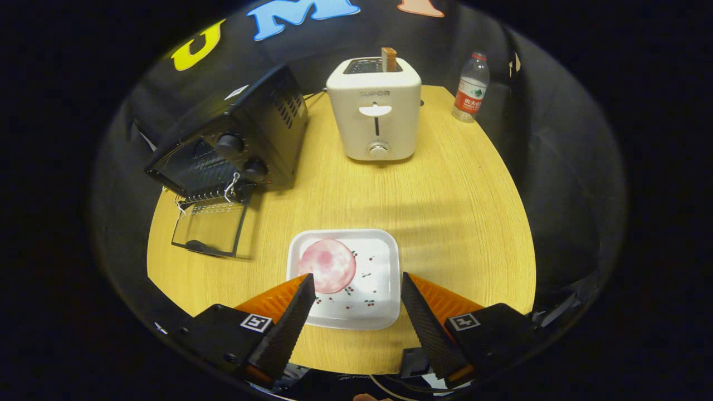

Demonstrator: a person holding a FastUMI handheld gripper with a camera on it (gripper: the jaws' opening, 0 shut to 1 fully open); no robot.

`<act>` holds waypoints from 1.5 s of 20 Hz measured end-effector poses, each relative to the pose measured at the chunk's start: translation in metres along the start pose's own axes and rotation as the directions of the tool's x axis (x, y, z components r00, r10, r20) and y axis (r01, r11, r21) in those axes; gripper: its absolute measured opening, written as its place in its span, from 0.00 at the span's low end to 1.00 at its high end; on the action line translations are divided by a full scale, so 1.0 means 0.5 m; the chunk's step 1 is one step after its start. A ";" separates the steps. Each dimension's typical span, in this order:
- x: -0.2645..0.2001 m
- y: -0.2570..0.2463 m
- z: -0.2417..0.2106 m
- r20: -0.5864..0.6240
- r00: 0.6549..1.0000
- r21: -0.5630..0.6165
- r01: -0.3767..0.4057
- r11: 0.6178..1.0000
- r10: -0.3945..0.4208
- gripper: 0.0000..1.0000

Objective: Open the toaster oven, put the food inside, and close the toaster oven door.

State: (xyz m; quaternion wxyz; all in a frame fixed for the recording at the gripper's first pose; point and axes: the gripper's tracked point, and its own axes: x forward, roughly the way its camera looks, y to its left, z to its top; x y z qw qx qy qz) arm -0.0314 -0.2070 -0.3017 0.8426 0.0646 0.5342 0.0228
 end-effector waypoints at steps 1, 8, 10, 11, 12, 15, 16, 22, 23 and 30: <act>0.006 -0.014 -0.003 -0.016 1.000 0.005 -0.006 1.000 0.006 0.99; 0.089 -0.069 -0.039 -0.137 0.990 -0.019 -0.018 1.000 0.016 0.97; 0.101 -0.069 -0.048 -0.165 0.986 -0.032 -0.024 0.999 0.019 0.82; 0.106 -0.066 -0.049 -0.174 0.985 -0.037 -0.030 0.999 0.023 0.74; 0.113 -0.062 -0.051 -0.174 0.984 -0.054 -0.035 0.998 0.025 0.71; 0.128 -0.064 -0.051 -0.178 0.984 -0.103 -0.015 0.995 -0.003 0.55; 0.130 -0.066 -0.050 -0.177 0.984 -0.094 -0.005 0.996 -0.012 0.44; 0.138 -0.072 -0.060 -0.196 0.980 -0.045 -0.030 0.999 0.021 0.27; 0.123 -0.074 -0.046 -0.201 0.979 -0.031 -0.028 0.999 0.021 0.19; 0.133 -0.054 -0.059 -0.256 0.956 0.053 -0.135 0.989 0.144 0.02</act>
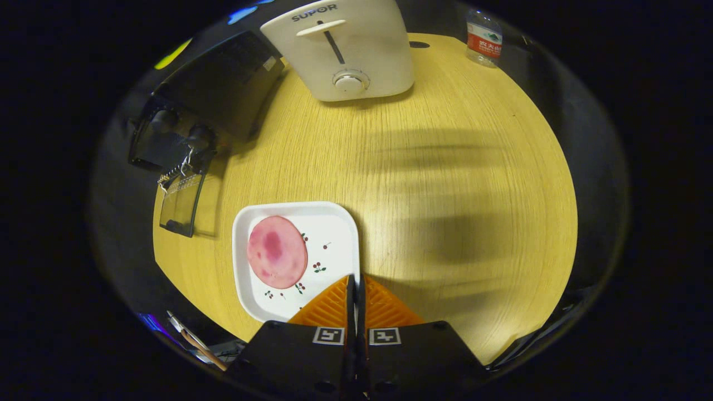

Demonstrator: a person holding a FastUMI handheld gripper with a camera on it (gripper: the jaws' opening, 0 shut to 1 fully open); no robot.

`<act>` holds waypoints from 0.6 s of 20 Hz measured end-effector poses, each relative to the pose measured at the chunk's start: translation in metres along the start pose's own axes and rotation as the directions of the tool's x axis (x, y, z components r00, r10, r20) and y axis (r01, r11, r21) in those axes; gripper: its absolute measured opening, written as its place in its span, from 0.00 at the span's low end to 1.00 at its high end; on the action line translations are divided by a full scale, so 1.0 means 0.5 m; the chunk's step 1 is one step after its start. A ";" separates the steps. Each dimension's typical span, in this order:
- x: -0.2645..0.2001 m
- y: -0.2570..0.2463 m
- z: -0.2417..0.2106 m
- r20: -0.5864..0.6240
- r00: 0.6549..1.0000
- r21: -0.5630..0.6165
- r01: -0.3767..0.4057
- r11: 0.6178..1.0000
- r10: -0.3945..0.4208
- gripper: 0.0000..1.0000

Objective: Open the toaster oven, put the food inside, and close the toaster oven door.

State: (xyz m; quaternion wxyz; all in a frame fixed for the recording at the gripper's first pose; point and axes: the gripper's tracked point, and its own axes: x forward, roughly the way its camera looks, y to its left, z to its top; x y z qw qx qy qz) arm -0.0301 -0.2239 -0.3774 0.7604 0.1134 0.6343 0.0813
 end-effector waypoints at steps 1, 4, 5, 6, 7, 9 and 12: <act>-0.002 0.001 0.000 -0.006 1.000 0.016 -0.021 1.000 0.021 0.02; 0.000 0.001 -0.003 -0.013 0.999 0.042 -0.047 0.998 0.048 0.02; 0.000 0.002 -0.002 -0.011 0.999 0.049 -0.052 0.997 0.053 0.02; -0.005 0.005 -0.002 -0.010 0.998 0.057 -0.058 0.997 0.058 0.02; -0.005 0.007 -0.002 -0.008 0.998 0.076 -0.067 0.995 0.068 0.02; -0.007 0.011 -0.003 -0.007 0.995 0.126 -0.101 0.987 0.103 0.02; -0.009 0.023 -0.009 -0.011 0.989 0.215 -0.143 0.966 0.148 0.02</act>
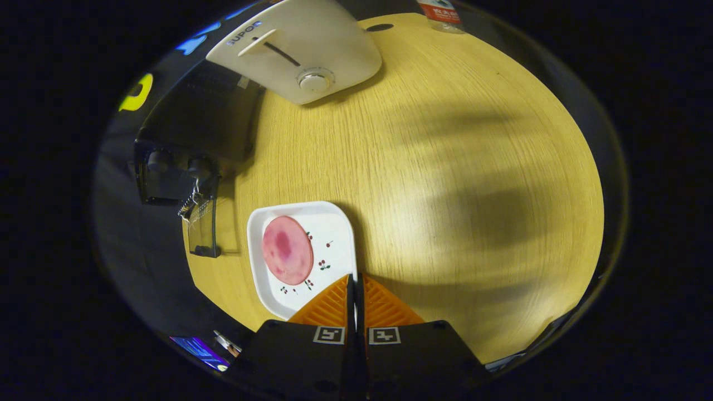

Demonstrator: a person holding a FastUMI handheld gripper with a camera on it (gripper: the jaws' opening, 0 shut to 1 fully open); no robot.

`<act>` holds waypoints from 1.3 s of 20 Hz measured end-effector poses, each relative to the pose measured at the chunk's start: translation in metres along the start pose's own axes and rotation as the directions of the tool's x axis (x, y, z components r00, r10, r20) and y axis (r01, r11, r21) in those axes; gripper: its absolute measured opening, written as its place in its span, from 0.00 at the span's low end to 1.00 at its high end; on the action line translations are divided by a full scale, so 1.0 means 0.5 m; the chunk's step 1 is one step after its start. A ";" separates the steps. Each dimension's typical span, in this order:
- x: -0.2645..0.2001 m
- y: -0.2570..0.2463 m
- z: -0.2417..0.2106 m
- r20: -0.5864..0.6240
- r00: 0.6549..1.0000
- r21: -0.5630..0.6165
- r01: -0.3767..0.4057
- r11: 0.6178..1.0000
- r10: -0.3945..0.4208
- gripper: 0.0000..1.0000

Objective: Open the toaster oven, put the food inside, and close the toaster oven door.

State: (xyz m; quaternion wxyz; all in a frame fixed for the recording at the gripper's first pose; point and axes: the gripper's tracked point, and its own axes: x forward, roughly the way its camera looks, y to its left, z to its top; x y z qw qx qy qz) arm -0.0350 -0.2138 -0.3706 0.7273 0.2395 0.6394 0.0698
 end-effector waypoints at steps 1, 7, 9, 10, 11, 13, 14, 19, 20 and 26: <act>-0.006 0.006 0.000 -0.001 1.000 0.018 -0.017 1.000 0.017 0.02; -0.070 0.044 0.021 0.066 0.991 0.123 -0.125 0.984 0.118 0.02; -0.089 0.048 0.027 0.109 0.986 0.163 -0.146 0.976 0.130 0.02; -0.098 0.047 0.029 0.129 0.983 0.179 -0.154 0.972 0.132 0.02; -0.104 0.047 0.027 0.143 0.981 0.196 -0.159 0.968 0.132 0.02; -0.119 0.049 0.017 0.171 0.977 0.230 -0.168 0.959 0.130 0.02; -0.124 0.054 0.010 0.186 0.974 0.241 -0.171 0.955 0.128 0.02; -0.158 0.096 -0.033 0.246 0.959 0.265 -0.203 0.943 0.137 0.02; -0.165 0.107 -0.049 0.257 0.956 0.264 -0.207 0.942 0.138 0.02; -0.182 0.213 -0.132 0.313 0.930 0.286 -0.287 0.914 0.194 0.02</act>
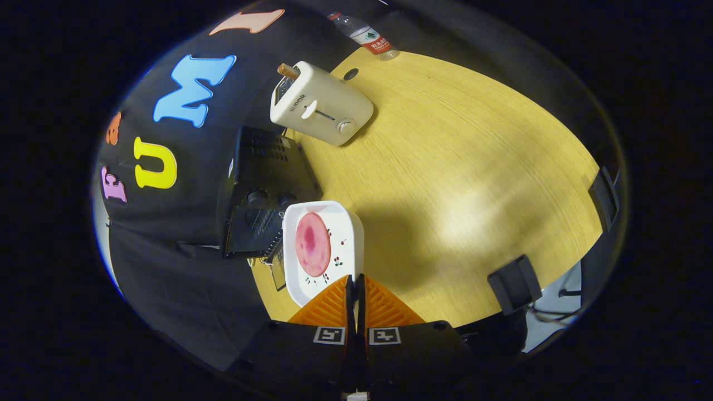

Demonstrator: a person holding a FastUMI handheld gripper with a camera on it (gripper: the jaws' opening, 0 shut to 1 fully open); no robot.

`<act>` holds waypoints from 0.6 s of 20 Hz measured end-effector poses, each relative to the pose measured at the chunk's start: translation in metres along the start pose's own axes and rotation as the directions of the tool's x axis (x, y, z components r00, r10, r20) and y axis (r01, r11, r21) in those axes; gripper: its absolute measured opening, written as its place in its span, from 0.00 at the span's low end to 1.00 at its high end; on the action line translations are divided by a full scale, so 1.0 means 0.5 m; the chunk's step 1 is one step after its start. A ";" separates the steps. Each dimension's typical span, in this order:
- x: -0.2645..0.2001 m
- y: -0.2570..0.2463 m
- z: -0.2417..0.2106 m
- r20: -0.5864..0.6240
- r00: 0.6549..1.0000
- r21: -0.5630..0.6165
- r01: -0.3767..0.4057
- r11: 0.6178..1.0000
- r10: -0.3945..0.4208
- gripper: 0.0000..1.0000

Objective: Open the toaster oven, put the food inside, and close the toaster oven door.

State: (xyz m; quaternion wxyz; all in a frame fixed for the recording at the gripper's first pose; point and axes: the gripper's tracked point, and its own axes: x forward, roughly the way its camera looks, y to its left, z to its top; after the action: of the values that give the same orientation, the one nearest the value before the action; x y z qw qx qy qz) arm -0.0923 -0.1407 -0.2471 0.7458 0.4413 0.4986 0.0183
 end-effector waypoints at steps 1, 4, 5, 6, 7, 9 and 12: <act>0.002 0.015 -0.021 0.004 1.000 0.013 -0.017 1.000 0.017 0.02; 0.008 0.051 -0.090 0.004 0.999 0.038 -0.050 0.998 0.050 0.02; 0.012 0.062 -0.109 0.002 0.999 0.032 -0.054 0.998 0.053 0.02; 0.016 0.072 -0.128 -0.001 0.998 0.025 -0.056 0.998 0.057 0.02; 0.021 0.085 -0.142 -0.005 0.998 0.018 -0.061 0.998 0.062 0.02; 0.032 0.113 -0.167 -0.009 0.997 0.009 -0.075 0.997 0.075 0.02; 0.053 0.145 -0.196 -0.024 0.996 0.003 -0.085 0.996 0.086 0.02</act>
State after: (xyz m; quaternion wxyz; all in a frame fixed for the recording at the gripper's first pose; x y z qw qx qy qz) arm -0.1234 -0.0213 -0.2284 0.7379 0.4626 0.4883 0.0551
